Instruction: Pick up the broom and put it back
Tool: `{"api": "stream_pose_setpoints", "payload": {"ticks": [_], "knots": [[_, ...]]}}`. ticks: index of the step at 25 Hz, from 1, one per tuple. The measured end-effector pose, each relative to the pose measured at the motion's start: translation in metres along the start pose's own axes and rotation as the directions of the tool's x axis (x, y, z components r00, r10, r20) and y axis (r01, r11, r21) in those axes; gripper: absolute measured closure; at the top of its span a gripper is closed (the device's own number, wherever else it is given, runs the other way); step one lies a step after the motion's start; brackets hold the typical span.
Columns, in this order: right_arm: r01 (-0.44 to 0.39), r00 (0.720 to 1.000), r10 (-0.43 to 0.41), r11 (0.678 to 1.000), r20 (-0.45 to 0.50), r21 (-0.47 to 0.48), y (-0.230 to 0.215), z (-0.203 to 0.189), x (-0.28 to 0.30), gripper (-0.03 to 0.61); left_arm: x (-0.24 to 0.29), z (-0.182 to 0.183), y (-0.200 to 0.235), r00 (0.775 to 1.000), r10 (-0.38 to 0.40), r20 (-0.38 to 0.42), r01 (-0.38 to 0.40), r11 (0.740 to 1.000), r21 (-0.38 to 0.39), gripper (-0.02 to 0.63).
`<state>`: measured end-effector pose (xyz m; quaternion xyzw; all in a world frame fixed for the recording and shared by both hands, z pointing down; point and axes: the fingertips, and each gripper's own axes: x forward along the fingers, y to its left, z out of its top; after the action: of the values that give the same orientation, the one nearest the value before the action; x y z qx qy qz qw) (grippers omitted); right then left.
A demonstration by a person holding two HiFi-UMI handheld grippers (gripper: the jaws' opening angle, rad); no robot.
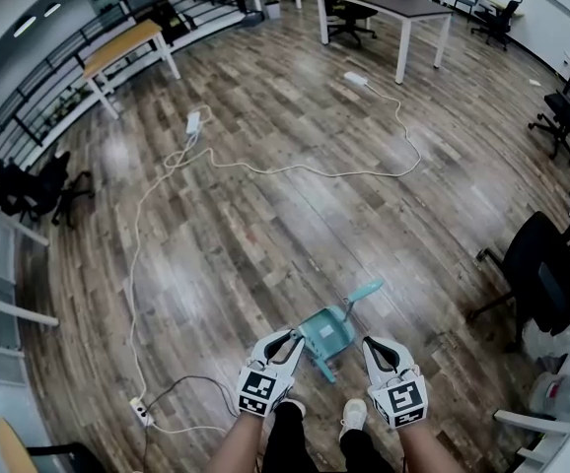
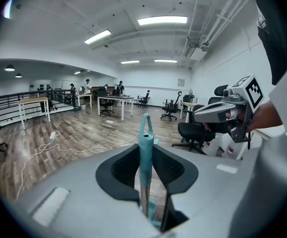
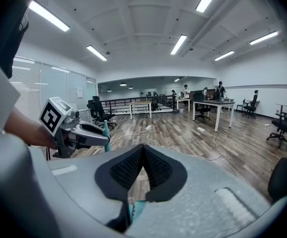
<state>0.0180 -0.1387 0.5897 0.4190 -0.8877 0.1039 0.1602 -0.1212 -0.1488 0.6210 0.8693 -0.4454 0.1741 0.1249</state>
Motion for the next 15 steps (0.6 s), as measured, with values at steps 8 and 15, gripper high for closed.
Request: {"api": "stream_pose_setpoints", "payload": {"ticks": [8,15], "knots": [[0.037,0.999,-0.035,0.999,-0.039,0.035,-0.006,-0.023,-0.001,0.575,0.024,-0.032,-0.007,0.996,-0.056,-0.073,0.060,0.996,0.061,0.512],[0.057,0.996,-0.053,0.996,-0.074,0.062,-0.006,-0.043,0.002,0.575,0.048,-0.056,-0.002,0.987,-0.084,-0.137,0.096,0.992,0.084,0.511]]}}
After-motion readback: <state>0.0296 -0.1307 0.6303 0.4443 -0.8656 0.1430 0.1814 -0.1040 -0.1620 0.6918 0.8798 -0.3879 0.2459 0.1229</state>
